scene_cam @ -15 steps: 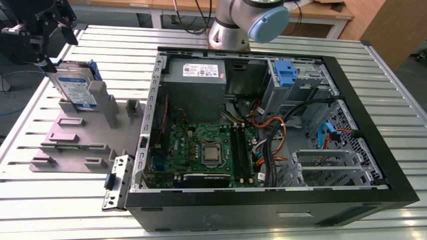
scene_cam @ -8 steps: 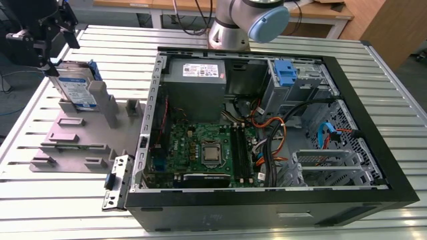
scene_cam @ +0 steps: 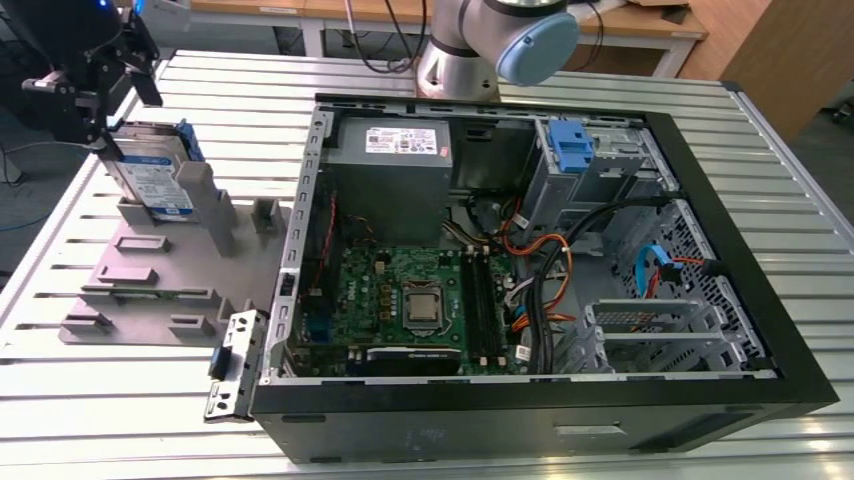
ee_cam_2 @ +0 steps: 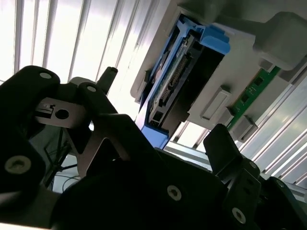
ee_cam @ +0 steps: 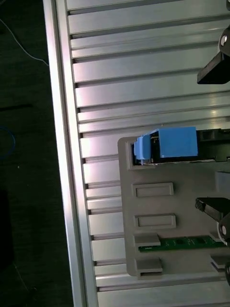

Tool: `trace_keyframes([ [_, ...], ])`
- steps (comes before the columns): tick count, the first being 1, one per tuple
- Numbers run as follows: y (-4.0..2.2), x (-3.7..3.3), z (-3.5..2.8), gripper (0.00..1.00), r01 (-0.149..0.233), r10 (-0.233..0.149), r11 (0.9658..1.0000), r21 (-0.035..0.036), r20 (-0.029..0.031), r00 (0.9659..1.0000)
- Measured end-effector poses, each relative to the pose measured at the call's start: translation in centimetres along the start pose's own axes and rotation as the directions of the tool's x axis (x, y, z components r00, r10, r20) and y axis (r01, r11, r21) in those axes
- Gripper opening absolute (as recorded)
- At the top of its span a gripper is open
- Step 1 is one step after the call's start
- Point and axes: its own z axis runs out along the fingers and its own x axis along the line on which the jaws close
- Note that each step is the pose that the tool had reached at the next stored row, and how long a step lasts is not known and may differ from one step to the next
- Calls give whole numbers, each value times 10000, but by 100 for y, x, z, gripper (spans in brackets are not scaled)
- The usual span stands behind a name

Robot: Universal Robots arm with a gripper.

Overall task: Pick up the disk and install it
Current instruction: 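Pick up the disk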

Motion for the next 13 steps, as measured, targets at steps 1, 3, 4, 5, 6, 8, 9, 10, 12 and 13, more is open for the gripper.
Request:
trace_keyframes([
  [1, 0, 0, 8, 99, 64, -64, 10000, -2, -1, 10000],
  [3, 0, 1, 16, 99, 172, -172, 9999, -8, -4, 9999],
  [4, 0, 1, 16, 99, 189, -189, 9998, -9, -6, 9998],
  [5, 0, 1, 17, 99, 188, -188, 9998, -9, -5, 9998],
  [6, 0, 1, 18, 99, 189, -189, 9998, -8, -4, 9998],
  [8, 0, 1, 18, 99, 190, -190, 9998, -7, -4, 9998],
  [9, 0, 1, 18, 99, 190, -190, 9998, -7, -4, 9998],
  [10, 0, 1, 19, 99, 190, -190, 9998, -6, -3, 9998],
  [12, 0, 1, 19, 99, 191, -191, 9998, -6, -3, 9998],
  [13, 0, 1, 19, 97, 191, -191, 9998, -7, -4, 9998],
])
